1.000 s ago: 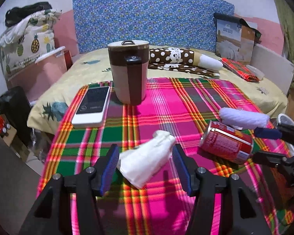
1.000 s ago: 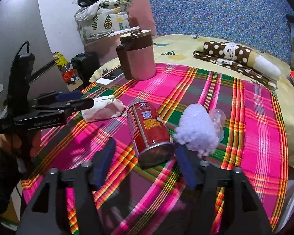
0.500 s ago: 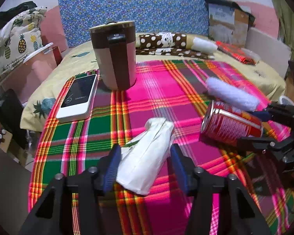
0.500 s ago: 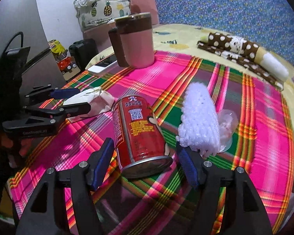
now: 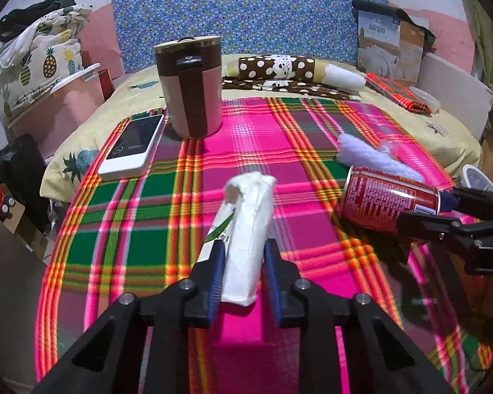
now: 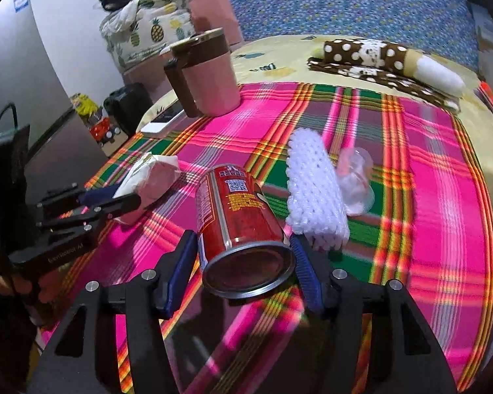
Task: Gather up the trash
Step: 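Carry the red can and white napkin over the white trash bin with both tools, then open the right tool over the bin while the left tool releases the napkin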
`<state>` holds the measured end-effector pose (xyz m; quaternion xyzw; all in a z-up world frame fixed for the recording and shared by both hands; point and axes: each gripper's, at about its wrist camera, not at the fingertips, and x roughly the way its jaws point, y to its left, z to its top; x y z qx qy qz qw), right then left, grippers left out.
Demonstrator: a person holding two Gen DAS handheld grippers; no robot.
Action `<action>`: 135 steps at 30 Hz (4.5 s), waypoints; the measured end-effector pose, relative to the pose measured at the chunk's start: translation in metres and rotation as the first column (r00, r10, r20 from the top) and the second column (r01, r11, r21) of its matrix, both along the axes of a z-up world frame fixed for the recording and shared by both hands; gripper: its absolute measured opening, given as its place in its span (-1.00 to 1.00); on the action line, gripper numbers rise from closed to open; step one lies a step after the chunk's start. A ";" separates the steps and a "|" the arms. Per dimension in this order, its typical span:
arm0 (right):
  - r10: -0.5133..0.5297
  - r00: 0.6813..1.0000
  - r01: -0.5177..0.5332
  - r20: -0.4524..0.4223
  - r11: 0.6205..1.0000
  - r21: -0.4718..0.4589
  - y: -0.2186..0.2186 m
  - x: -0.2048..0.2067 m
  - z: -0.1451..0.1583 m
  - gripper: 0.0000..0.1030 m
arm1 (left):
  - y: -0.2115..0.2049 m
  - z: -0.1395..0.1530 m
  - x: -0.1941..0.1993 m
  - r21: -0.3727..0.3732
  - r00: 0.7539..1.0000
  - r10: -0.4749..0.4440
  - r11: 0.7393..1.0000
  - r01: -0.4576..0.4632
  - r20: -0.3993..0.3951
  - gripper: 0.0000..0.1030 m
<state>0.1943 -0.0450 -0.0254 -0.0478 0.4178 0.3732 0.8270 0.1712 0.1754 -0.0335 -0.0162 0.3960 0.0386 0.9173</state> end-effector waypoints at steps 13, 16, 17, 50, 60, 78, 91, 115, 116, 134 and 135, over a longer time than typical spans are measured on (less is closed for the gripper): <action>-0.079 0.997 0.079 0.002 0.995 0.055 -0.044 -0.036 0.009 0.12 | -0.047 0.006 -0.038 -0.110 1.000 -0.014 0.994 0.016 0.021 -0.62; -0.096 0.995 0.096 0.008 0.993 0.062 -0.053 -0.042 0.011 0.12 | -0.061 0.009 -0.044 -0.120 0.999 -0.040 0.992 0.043 0.025 -0.62; -0.101 0.995 0.100 0.010 0.993 0.062 -0.055 -0.044 0.011 0.12 | -0.065 0.010 -0.045 -0.120 0.999 -0.047 0.991 0.050 0.026 -0.62; -0.094 0.994 0.094 -0.052 0.995 -0.014 -0.074 -0.065 -0.005 0.06 | -0.107 0.011 -0.062 -0.146 0.992 -0.124 0.981 0.124 0.011 -0.61; -0.170 0.985 0.171 -0.014 0.985 0.021 -0.096 -0.067 0.011 0.06 | -0.132 0.023 -0.057 -0.150 0.984 -0.174 0.973 0.178 0.041 -0.61; -0.315 0.947 0.313 0.057 0.949 0.048 -0.152 -0.062 0.032 0.06 | -0.202 0.044 -0.031 -0.150 0.947 -0.312 0.935 0.321 0.084 -0.61; -0.429 0.900 0.425 0.078 0.903 0.059 -0.202 -0.058 0.038 0.06 | -0.255 0.049 -0.011 -0.175 0.916 -0.393 0.899 0.402 0.087 -0.61; -0.596 0.801 0.596 0.057 0.803 0.025 -0.276 -0.042 0.024 0.06 | -0.344 0.035 0.028 -0.200 0.846 -0.529 0.824 0.530 0.060 -0.61; -0.599 0.799 0.599 0.055 0.801 0.020 -0.277 -0.041 0.023 0.06 | -0.346 0.034 0.030 -0.201 0.845 -0.532 0.823 0.532 0.058 -0.61; -0.600 0.800 0.597 -0.022 0.799 -0.073 -0.289 -0.021 -0.002 0.07 | -0.375 0.016 0.055 -0.228 0.823 -0.568 0.800 0.555 0.015 -0.45; -0.601 0.799 0.598 -0.024 0.798 -0.073 -0.290 -0.021 -0.002 0.07 | -0.374 0.016 0.055 -0.231 0.823 -0.568 0.799 0.556 0.016 -0.43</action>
